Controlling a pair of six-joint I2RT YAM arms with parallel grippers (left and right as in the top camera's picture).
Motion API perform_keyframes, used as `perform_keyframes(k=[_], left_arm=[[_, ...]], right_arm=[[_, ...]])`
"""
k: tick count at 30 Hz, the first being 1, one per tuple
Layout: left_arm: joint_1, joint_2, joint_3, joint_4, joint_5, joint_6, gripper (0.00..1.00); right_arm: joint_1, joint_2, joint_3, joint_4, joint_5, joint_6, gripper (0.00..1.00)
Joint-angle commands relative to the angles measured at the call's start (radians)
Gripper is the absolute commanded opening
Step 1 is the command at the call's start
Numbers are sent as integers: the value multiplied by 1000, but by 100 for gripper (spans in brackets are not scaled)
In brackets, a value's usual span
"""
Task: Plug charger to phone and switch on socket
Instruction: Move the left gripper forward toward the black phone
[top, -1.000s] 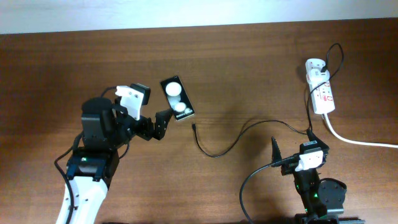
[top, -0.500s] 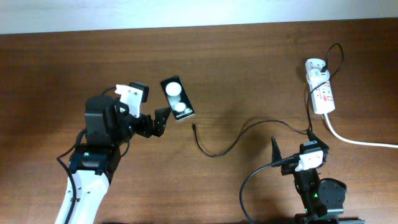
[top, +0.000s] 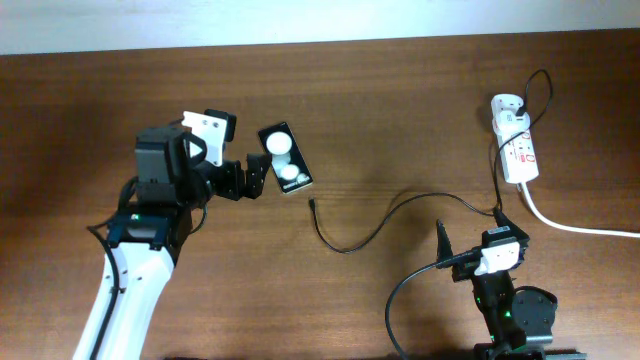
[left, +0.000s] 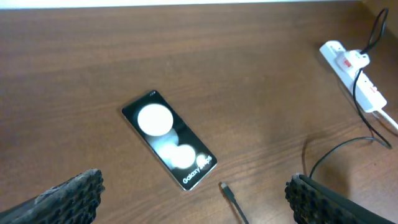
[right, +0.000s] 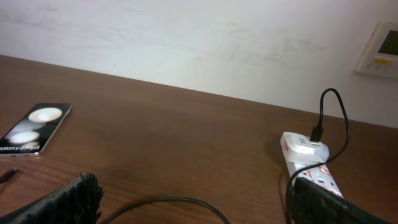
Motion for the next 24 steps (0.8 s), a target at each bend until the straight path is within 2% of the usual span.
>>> perform_keyframes(k=[1, 9, 24], left_arm=[[4, 35, 61, -37, -8, -11, 99], [4, 130, 238, -184, -48, -11, 99], [-11, 156, 252, -240, -127, -33, 99]], right_arm=[[5, -5, -5, -5, 4, 11, 99], [5, -5, -5, -5, 4, 11, 99], [5, -5, -5, -5, 4, 11, 99]])
